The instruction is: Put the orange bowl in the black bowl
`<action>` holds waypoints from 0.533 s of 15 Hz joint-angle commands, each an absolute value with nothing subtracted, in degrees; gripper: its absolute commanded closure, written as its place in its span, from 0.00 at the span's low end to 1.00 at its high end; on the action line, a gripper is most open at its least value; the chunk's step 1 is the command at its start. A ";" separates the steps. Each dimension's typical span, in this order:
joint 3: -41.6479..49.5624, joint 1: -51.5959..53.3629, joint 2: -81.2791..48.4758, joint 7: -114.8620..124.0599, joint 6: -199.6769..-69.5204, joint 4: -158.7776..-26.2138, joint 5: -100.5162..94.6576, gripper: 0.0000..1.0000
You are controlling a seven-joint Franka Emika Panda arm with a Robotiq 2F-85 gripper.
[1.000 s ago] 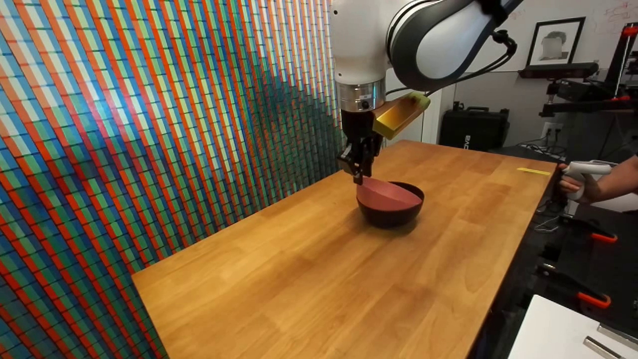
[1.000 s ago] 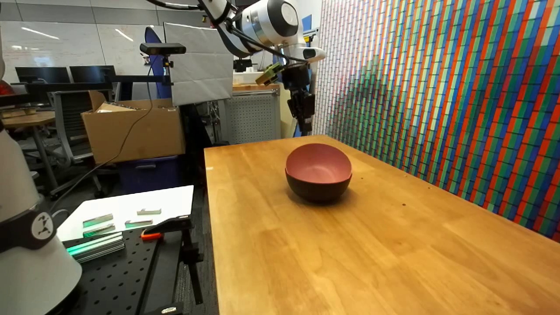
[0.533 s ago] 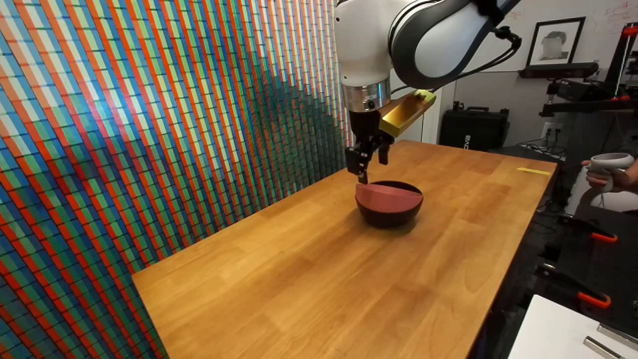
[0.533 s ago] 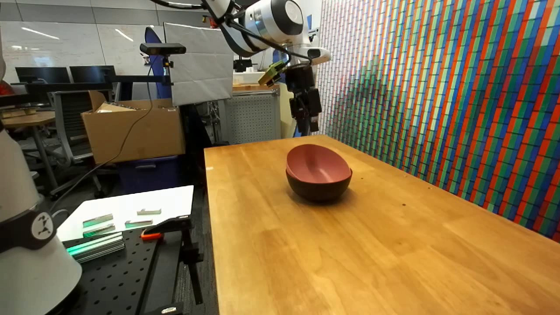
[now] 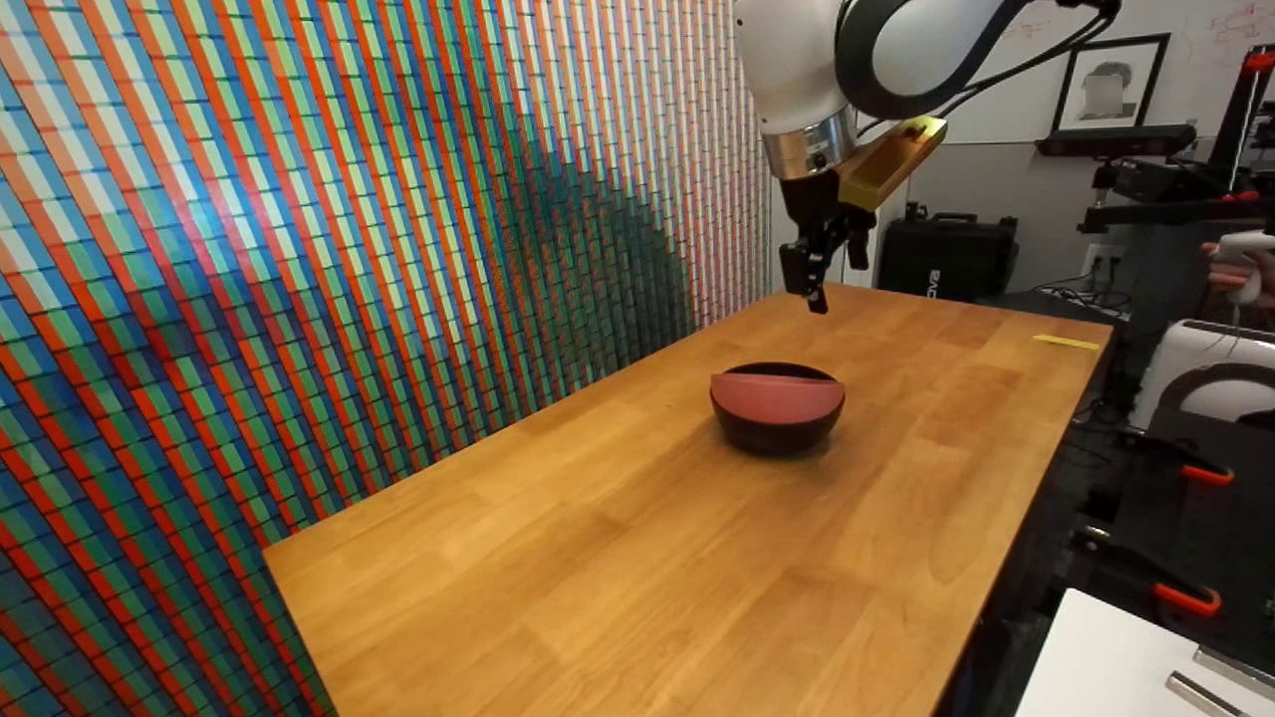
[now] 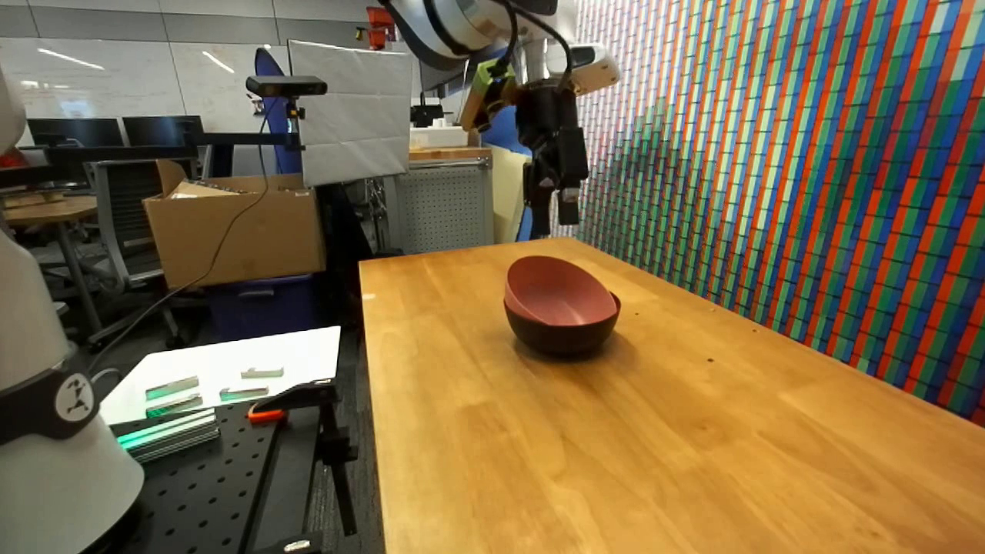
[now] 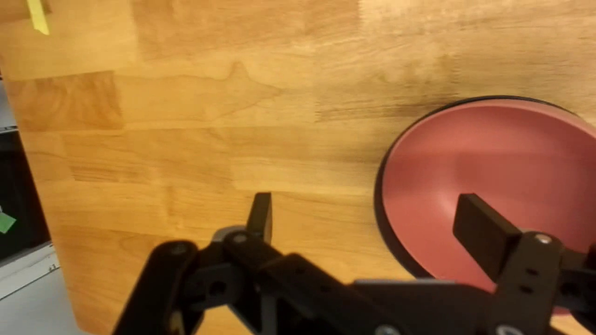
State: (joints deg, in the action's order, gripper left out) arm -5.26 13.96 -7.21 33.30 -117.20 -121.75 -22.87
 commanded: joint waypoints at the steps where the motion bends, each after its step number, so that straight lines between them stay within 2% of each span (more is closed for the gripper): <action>1: -4.39 9.93 2.13 27.27 -113.22 -124.54 -19.95 0.00; 8: -3.40 4.45 12.09 16.44 -104.22 -122.16 -10.06 0.00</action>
